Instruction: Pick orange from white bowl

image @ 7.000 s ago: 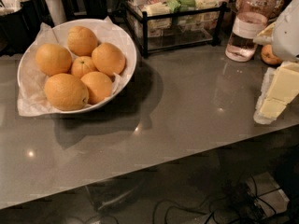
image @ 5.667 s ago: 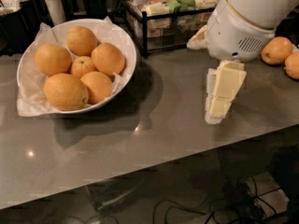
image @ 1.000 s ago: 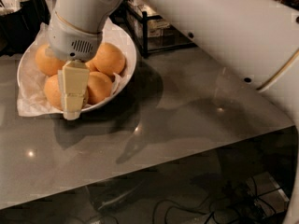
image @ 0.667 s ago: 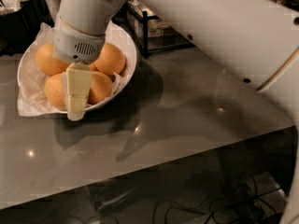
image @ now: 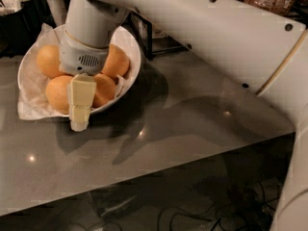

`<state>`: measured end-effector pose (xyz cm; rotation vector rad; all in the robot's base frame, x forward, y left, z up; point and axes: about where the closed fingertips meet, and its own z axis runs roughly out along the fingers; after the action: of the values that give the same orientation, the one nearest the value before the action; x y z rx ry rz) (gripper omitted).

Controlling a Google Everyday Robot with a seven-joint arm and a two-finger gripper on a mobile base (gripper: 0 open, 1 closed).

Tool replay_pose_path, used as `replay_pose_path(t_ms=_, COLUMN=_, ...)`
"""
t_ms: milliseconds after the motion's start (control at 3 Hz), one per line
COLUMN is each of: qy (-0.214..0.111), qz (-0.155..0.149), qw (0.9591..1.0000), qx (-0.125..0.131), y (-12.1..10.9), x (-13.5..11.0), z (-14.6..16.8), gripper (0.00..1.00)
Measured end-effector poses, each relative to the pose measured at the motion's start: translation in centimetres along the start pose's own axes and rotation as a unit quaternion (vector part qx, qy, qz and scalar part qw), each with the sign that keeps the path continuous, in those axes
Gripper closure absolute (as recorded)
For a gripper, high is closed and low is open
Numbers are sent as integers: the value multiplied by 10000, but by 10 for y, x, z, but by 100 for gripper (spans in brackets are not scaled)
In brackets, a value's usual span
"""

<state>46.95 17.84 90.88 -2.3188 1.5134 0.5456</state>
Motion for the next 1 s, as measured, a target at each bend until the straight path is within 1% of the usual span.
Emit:
replay_pose_path(t_ms=333, qy=-28, qz=20, qw=10000, qx=-46, y=0, x=-1, z=3, gripper=0)
replay_pose_path(t_ms=667, qy=-28, qz=20, qw=10000, qx=-46, y=0, x=-1, z=3, gripper=18)
replay_pose_path(t_ms=1000, qy=-28, qz=19, qw=10000, qx=-46, y=0, x=-1, z=3, gripper=42)
